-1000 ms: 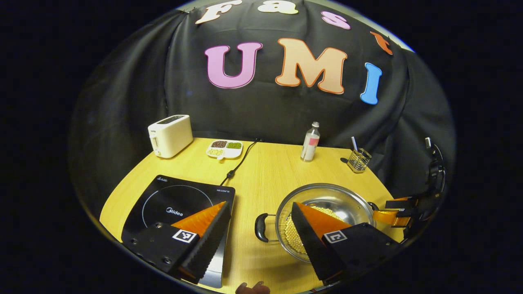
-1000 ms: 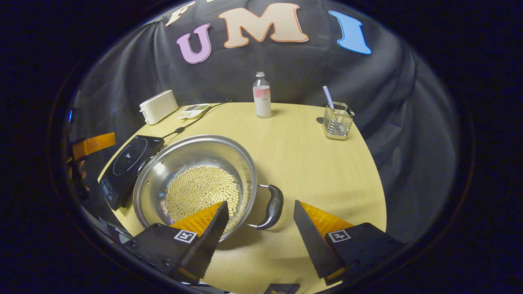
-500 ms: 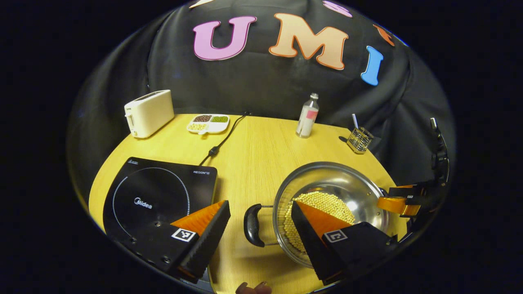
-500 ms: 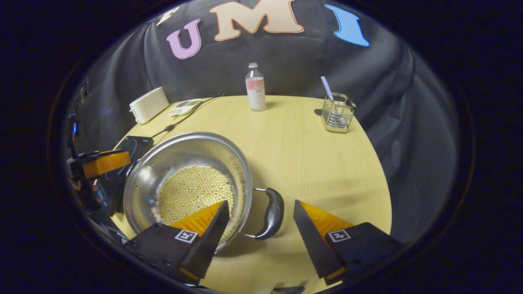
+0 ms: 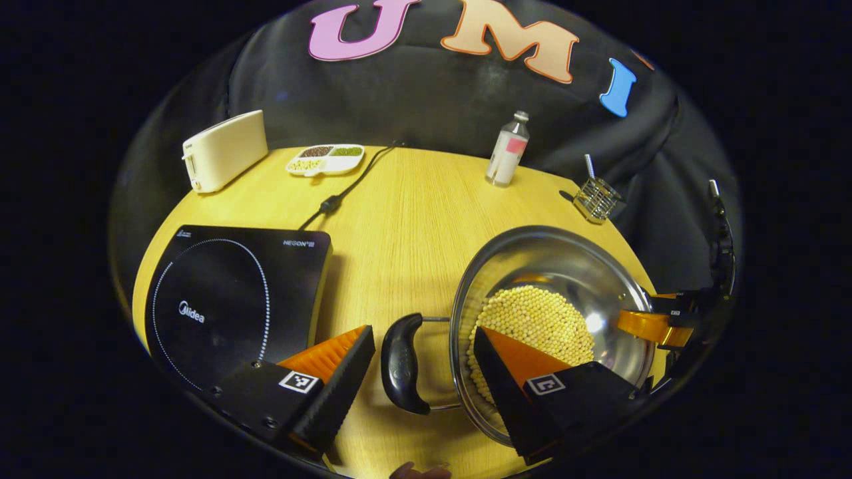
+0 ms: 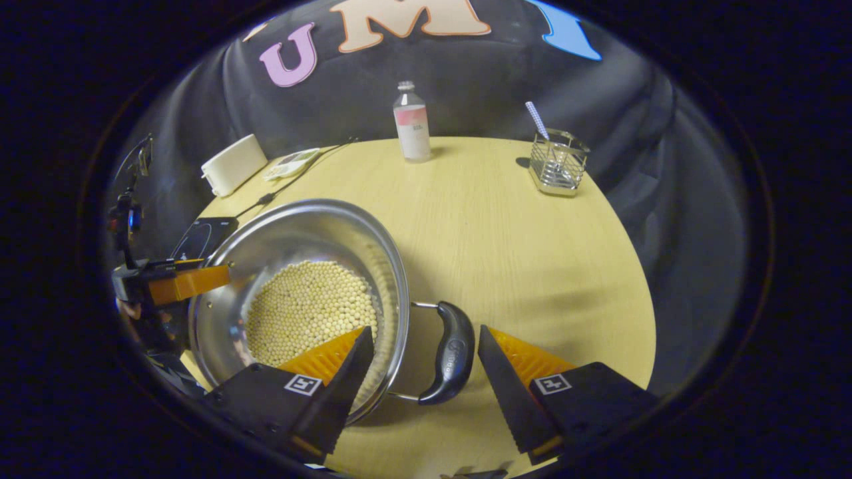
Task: First push the handle of the pot to place it horizontally, then grasp the pot with both hands and set it on the induction cooktop.
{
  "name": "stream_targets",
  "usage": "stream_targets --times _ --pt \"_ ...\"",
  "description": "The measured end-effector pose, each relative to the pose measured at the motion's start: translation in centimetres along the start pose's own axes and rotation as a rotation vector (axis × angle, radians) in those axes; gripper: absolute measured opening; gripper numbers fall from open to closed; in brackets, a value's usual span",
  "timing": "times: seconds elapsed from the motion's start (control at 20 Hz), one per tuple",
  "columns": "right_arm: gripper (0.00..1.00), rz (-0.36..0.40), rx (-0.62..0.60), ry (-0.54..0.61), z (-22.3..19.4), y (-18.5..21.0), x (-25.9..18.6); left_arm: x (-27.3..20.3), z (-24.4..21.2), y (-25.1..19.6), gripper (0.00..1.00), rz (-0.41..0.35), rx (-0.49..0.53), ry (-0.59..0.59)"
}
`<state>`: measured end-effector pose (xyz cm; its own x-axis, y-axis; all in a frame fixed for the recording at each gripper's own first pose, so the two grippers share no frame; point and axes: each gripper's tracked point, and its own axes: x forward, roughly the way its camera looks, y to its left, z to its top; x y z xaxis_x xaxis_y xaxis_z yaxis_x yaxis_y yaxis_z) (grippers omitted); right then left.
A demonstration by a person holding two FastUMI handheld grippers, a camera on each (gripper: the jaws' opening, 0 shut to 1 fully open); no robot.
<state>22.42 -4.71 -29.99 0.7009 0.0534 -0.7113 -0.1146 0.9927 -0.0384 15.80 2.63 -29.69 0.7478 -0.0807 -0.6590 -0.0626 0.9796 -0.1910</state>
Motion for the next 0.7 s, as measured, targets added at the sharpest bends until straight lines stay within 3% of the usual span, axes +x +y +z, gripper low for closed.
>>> stream_targets --times 0.2,0.3,0.45,0.5,0.55,0.6,0.7 --pt "0.94 0.006 0.032 0.032 -0.7 0.0 0.8 0.6 -0.7 0.0 0.95 -0.003 -0.004 0.02" --pt "0.81 0.017 0.053 0.047 -0.9 0.3 0.9 0.9 -0.8 0.2 0.99 0.002 0.001 0.025" --pt "0.77 0.016 0.057 0.058 -1.0 0.5 1.2 1.2 -0.6 -0.1 0.82 -0.002 -0.002 0.022" --pt "0.83 0.012 0.059 0.057 -0.9 0.5 1.3 1.3 -0.7 0.0 0.76 0.004 0.004 0.023" --pt "0.76 0.013 0.083 0.055 -1.3 0.4 1.8 1.3 -0.6 0.1 0.71 0.006 0.006 0.025" --pt "0.7 0.012 0.094 0.06 -0.8 0.5 1.4 1.2 -0.6 0.0 0.73 0.004 0.003 0.021" --pt "0.7 0.01 0.101 0.056 -0.7 0.4 1.4 1.3 -0.6 0.0 0.71 0.003 0.002 0.02"
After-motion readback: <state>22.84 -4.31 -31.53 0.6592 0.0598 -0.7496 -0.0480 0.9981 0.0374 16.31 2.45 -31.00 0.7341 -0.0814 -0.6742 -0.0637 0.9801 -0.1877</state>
